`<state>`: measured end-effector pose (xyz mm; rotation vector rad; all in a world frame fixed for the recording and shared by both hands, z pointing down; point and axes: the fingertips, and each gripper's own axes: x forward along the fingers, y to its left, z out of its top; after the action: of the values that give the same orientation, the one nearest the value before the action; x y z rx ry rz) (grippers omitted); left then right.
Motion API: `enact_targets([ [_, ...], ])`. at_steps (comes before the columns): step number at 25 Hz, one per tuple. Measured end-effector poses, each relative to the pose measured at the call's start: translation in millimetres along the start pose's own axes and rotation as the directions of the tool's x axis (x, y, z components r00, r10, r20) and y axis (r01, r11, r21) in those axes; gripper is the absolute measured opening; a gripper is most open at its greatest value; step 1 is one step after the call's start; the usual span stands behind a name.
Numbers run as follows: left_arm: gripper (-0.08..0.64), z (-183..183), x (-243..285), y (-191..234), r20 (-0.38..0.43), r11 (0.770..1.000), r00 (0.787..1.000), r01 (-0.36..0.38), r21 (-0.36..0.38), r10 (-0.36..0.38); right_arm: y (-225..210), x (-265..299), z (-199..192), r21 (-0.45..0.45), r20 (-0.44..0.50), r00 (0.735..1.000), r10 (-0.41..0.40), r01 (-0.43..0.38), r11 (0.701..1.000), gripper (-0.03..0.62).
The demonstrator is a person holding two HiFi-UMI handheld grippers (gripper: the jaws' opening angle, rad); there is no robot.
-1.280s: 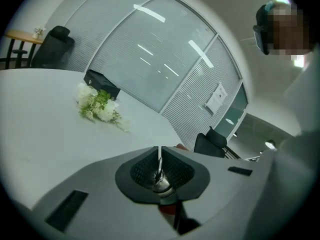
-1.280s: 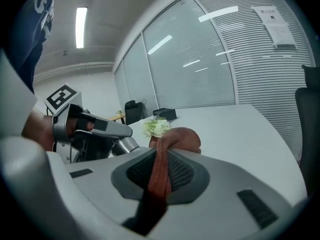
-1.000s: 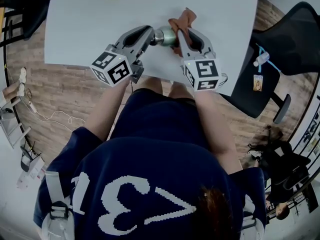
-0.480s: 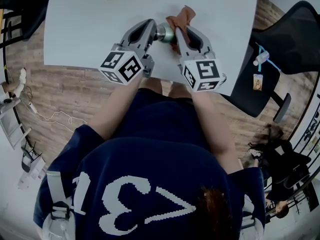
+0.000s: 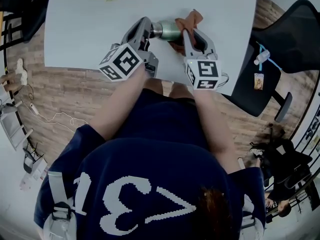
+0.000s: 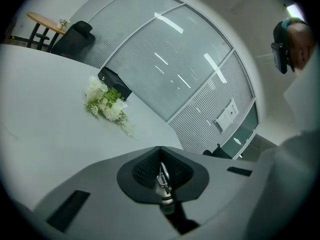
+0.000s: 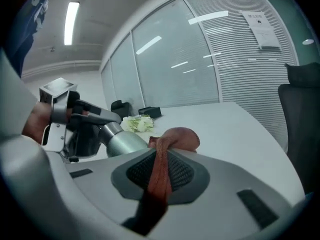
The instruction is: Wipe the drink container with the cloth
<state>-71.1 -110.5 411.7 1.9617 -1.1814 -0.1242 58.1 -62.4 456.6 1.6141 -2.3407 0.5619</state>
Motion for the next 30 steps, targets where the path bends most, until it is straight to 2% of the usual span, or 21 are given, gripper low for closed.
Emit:
enact_targets([
  [3,0.015,-2,1,-1,-0.009,1.0,1.0,-0.016,-0.022,0.016,1,-1,1,0.018,0.009,1.0,0.02,-0.02,1.0,0.057],
  [5,0.015,-3,1,-3,-0.013,0.999,1.0,-0.022,-0.033,0.021,23,-3,17,0.014,0.053,0.993,0.11,-0.11,0.994,0.057],
  [7,0.015,-3,1,-3,-0.018,0.999,0.999,-0.028,-0.036,0.028,54,-7,35,0.001,0.099,0.965,0.242,-0.243,0.97,0.057],
  [9,0.015,-3,1,-4,-0.023,0.999,0.999,-0.028,-0.038,0.027,87,-11,53,-0.036,0.121,0.919,0.375,-0.374,0.927,0.057],
  [10,0.015,-3,2,-6,-0.023,0.999,0.999,-0.025,-0.038,0.024,101,-12,59,-0.065,0.117,0.9,0.419,-0.414,0.908,0.057],
  [11,0.015,-2,2,-7,-0.021,0.999,1.0,-0.023,-0.038,0.022,110,-13,63,-0.092,0.105,0.895,0.435,-0.426,0.9,0.057],
  [14,0.015,0,3,-6,-0.022,0.999,1.0,-0.022,-0.032,0.021,97,-11,54,-0.12,0.076,0.926,0.37,-0.36,0.925,0.057],
  [18,0.015,-3,4,-4,-0.033,0.999,0.999,-0.027,-0.02,0.027,41,-13,13,-0.106,0.012,0.977,0.213,-0.21,0.972,0.057],
  [20,0.015,-3,4,-4,-0.037,1.0,0.999,-0.026,-0.015,0.026,16,-13,-9,-0.103,-0.04,0.99,0.132,-0.135,0.985,0.057],
  [22,0.015,-4,4,-5,-0.045,1.0,0.999,-0.026,-0.001,0.025,2,-14,-24,-0.123,-0.086,0.993,0.083,-0.093,0.988,0.057],
  [23,0.015,-5,4,-6,-0.05,1.0,0.998,-0.027,0.011,0.028,1,-16,-26,-0.138,-0.097,0.992,0.079,-0.092,0.986,0.057],
  [25,0.015,-6,3,-7,-0.057,0.999,0.998,-0.028,0.027,0.029,17,-20,-17,-0.159,-0.089,0.988,0.123,-0.136,0.978,0.057],
  [27,0.015,-5,4,-8,-0.058,0.999,0.998,-0.026,0.029,0.028,47,-23,1,-0.186,-0.054,0.975,0.216,-0.223,0.957,0.057],
  [30,0.015,-6,4,-11,-0.064,0.999,0.998,-0.02,0.031,0.022,95,-25,27,-0.242,-0.015,0.935,0.355,-0.348,0.906,0.057],
])
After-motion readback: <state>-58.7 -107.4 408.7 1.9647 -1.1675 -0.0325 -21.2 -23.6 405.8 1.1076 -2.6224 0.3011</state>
